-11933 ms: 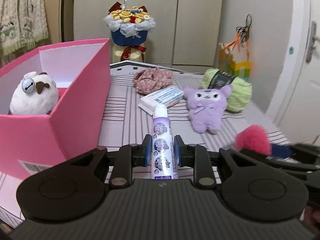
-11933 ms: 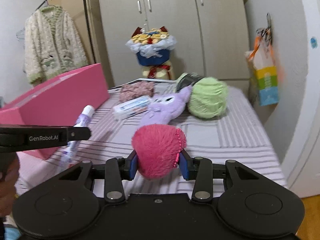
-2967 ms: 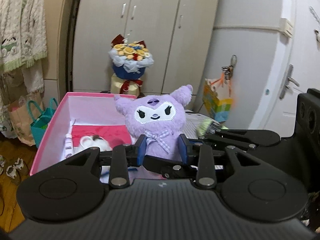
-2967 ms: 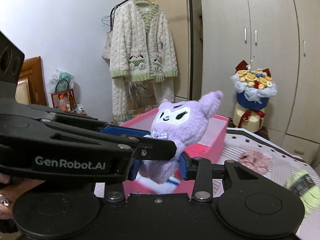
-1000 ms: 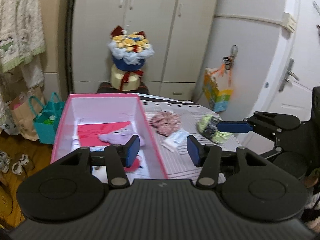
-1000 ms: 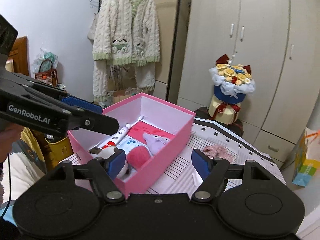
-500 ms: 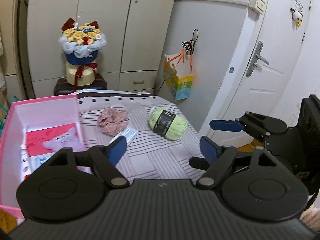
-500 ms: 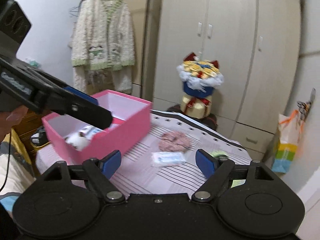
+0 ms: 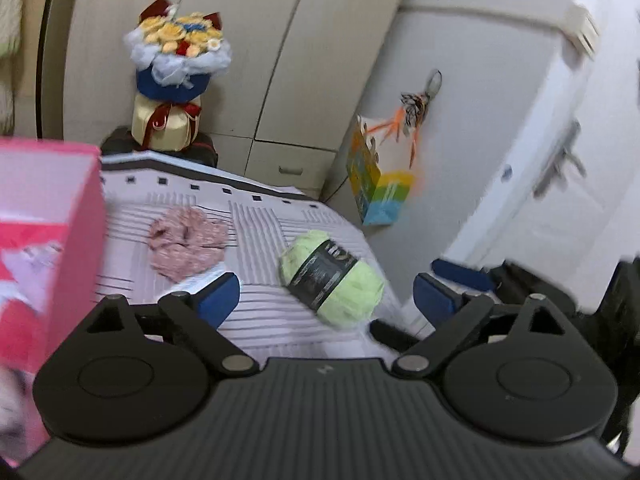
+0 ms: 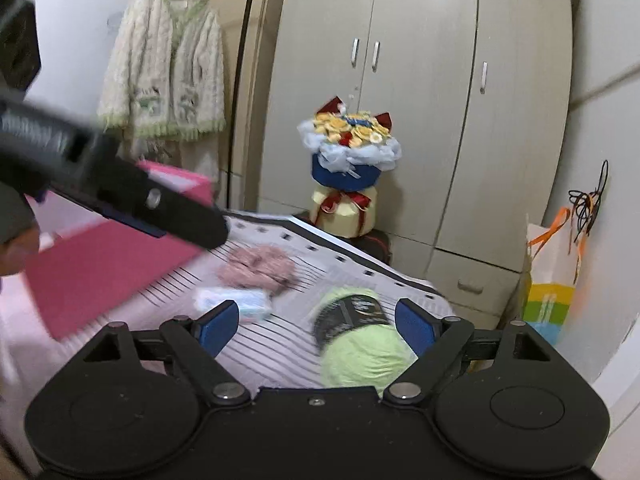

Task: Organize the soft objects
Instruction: 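Grasp the green yarn ball with the left gripper while the right gripper also grips it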

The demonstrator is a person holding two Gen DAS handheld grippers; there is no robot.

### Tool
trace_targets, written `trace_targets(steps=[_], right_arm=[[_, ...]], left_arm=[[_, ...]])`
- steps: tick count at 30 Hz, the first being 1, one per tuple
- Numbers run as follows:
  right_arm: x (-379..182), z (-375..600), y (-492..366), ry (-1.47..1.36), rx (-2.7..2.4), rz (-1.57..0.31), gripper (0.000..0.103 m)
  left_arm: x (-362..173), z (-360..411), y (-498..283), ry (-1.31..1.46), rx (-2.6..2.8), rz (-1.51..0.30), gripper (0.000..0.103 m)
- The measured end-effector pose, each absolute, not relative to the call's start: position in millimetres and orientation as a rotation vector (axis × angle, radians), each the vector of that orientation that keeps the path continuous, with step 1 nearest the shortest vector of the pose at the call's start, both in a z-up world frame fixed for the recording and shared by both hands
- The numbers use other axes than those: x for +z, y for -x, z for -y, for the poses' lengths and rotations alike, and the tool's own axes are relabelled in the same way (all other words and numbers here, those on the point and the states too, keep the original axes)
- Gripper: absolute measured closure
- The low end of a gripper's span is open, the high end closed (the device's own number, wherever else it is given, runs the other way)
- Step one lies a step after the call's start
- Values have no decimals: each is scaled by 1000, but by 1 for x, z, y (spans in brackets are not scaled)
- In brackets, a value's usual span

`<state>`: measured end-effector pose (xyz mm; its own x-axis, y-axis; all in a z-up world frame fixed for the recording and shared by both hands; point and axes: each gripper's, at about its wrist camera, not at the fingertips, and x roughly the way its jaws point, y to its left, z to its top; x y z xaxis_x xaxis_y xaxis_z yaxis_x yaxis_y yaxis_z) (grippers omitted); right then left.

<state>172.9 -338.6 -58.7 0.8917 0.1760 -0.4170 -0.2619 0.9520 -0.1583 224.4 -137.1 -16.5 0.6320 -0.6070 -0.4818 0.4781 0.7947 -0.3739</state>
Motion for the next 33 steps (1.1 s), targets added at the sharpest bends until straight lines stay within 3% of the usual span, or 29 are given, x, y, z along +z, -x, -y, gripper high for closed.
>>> trace_targets(steps=[10,20,21,22,25,28,33], right_arm=[[-100,367,-230,244,276,-538,12],[-125,381,-260,125,287,-594,12],[-128,382,-263,110,286,-627,14],[-129,383,-263,91,289,-641,27],[-132,384,-256,38,297,-636,38],[-133,379,-247,18,257,-630,43],[-130,367,-237,-50,193,-627,48]], left_arm=[[-72,182,-283,378,-581,-781,12],[-99,206,-314,461,-521,-811,12],[-102,207,-315,465,-522,-817,14],[-105,208,-317,463,-526,-820,15],[-113,212,-320,458,-529,-841,25],[-120,215,-320,484,-572,-869,32],[-116,215,-306,459,-573,-854,33]])
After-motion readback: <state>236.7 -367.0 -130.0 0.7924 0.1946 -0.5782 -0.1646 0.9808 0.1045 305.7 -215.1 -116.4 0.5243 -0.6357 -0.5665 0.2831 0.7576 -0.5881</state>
